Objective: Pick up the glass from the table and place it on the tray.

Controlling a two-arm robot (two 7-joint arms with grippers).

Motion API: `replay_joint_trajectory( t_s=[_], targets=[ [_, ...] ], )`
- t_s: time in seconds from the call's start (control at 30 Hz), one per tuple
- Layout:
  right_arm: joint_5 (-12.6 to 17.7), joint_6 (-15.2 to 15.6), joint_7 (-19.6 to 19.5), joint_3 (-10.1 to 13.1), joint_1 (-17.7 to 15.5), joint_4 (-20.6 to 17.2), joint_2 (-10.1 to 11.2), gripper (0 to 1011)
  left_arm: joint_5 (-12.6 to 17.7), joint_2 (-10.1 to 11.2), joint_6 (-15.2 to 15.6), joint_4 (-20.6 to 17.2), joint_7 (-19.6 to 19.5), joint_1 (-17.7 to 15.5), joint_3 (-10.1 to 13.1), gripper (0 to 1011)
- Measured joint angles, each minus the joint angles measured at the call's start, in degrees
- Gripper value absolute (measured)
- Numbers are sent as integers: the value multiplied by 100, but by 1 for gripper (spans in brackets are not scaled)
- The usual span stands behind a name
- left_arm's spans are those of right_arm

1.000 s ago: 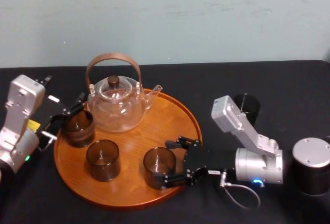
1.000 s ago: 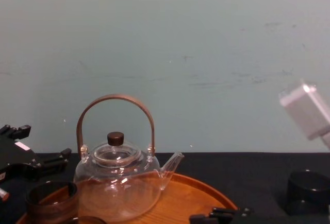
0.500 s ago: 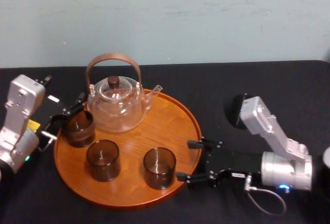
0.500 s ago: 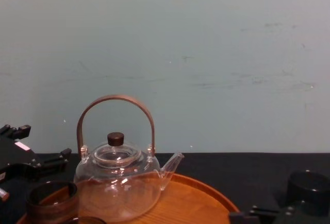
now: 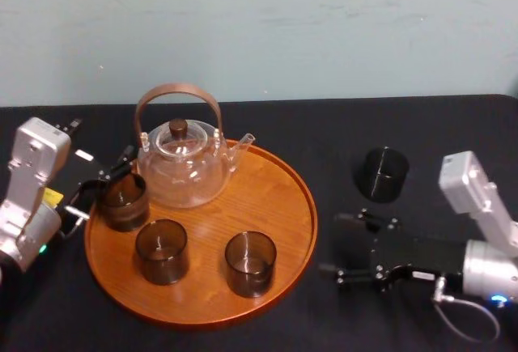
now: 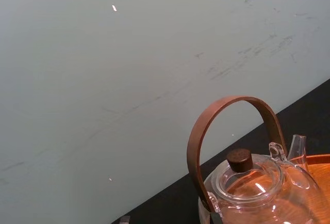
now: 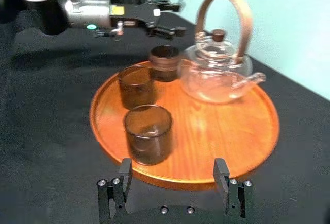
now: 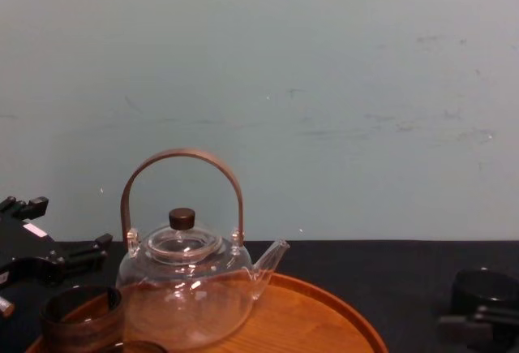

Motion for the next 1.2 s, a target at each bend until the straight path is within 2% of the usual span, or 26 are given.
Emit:
replay_joint_trajectory(
  t_s=[0.23, 0.53, 0.83, 1.2],
  targets=[
    [102, -35, -411, 378, -264, -55, 44, 1002, 0, 0, 0, 0, 0, 0, 0, 1001],
    [56, 280, -1098, 744, -337, 140, -188, 1002, 0, 0, 0, 0, 0, 0, 0, 1001],
    [-79, 603, -1426, 889, -264, 285, -384, 1002, 0, 0, 0, 0, 0, 0, 0, 1002],
    [-128, 929, -1643, 1116, -270, 435, -576, 1002, 0, 0, 0, 0, 0, 0, 0, 1001]
  ],
)
